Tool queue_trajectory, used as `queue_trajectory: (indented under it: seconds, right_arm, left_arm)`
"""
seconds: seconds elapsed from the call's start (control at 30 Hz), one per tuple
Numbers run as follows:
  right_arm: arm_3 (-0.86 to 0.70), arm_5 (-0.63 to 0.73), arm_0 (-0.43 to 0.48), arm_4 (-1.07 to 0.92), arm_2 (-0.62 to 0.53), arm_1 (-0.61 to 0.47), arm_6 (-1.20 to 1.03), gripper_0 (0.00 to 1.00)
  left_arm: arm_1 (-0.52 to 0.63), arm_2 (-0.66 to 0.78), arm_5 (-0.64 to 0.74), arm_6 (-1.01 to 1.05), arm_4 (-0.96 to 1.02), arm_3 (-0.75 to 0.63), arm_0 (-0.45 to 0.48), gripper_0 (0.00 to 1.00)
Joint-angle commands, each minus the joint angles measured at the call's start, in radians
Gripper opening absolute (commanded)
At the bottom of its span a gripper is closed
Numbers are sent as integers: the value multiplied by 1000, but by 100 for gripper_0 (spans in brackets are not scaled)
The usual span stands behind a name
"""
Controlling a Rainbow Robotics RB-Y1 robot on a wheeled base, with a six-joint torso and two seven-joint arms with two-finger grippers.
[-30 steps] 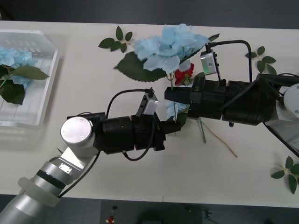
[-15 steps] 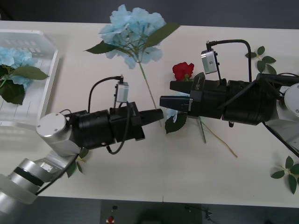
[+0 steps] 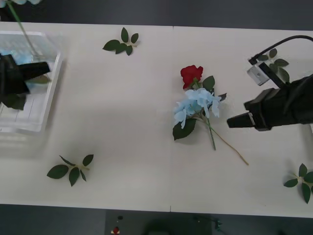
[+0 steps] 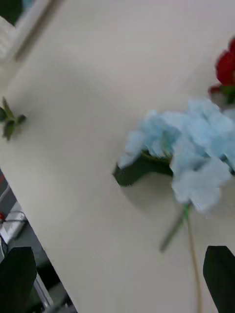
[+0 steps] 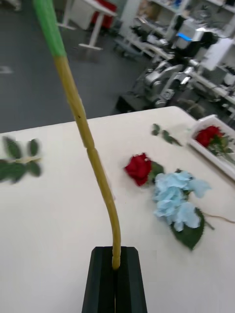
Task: Put the red flowers into the right box and the blue flowers into the left box
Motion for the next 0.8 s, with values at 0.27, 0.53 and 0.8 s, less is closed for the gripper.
queue_trajectory:
  seconds: [0.27,0.53,0.8]
  right_arm:
    - [-91,110,-21,257,56,-30,-436,100]
    - [80,165,-208,413,151,156,-717,100]
    - [482,158,-590,627,416,361,-740,100]
  left_arm:
    - [180,288,87,60,-302,212,73,0]
    - [208,322,-34,74,-387,131,225,0]
    - [208,320,-86,91,-448,96,271,22]
